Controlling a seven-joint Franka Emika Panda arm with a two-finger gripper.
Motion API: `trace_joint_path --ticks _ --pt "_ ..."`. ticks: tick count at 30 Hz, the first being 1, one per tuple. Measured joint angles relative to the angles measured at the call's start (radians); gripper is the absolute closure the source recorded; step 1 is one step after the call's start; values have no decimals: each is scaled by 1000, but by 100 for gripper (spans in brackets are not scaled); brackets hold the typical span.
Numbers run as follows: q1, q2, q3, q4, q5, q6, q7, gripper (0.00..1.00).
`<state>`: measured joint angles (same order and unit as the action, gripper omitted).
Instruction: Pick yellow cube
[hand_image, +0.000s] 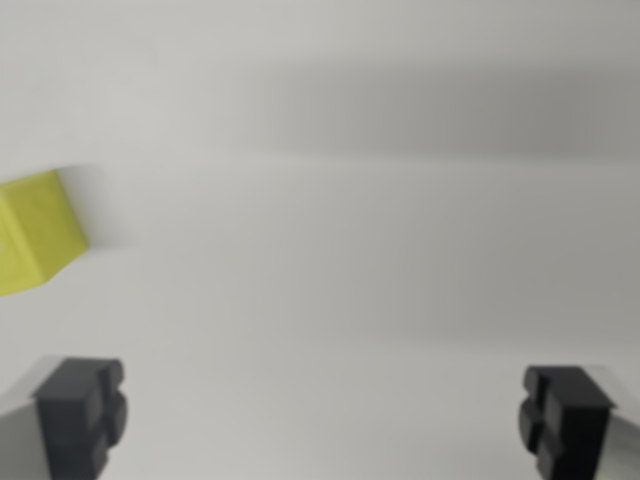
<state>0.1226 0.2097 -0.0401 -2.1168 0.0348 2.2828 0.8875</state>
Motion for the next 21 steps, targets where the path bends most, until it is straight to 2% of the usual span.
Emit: trace_joint_path --ticks 21 --pt "64 39 0 -27 2 74 15 0"
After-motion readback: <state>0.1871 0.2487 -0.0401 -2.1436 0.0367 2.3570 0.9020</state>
